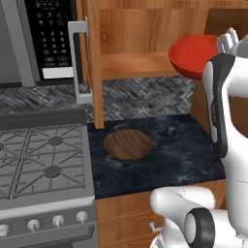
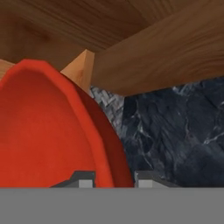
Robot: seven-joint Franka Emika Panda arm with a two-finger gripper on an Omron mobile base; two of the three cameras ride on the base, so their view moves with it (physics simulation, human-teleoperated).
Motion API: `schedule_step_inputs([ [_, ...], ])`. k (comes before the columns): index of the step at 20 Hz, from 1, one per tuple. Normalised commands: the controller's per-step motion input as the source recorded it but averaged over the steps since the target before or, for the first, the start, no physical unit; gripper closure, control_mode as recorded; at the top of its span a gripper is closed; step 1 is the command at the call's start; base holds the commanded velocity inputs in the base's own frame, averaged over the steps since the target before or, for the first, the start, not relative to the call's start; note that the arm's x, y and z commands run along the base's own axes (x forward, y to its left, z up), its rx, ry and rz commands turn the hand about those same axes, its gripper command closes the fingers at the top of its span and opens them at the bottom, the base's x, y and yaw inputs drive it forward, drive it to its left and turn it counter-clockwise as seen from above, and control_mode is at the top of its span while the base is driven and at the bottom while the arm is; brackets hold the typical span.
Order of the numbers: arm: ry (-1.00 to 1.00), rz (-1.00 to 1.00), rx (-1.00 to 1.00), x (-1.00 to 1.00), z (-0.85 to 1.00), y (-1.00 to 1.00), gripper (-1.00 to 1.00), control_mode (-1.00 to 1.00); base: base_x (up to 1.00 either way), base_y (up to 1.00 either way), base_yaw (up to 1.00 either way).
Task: Open the cabinet. Pick the bowls from the counter and place them in the cabinet. Then close the cabinet.
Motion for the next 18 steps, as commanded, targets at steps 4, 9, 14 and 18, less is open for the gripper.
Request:
schedule_step_inputs([
  [4,0.0,0.0,0.0,0.32,0.1,0.0,1.0,-1.0,0.0,0.0,0.0],
  [9,0.0,0.0,0.0,0.23,0.01,0.0,1.0,-1.0,0.0,0.0,0.0],
  [14,0.0,0.0,0.0,0.25,0.0,0.0,1.0,-1.0,0.0,0.0,0.0],
  [18,0.0,0.0,0.0,0.31,0.0,0.0,1.0,-1.0,0.0,0.0,0.0],
])
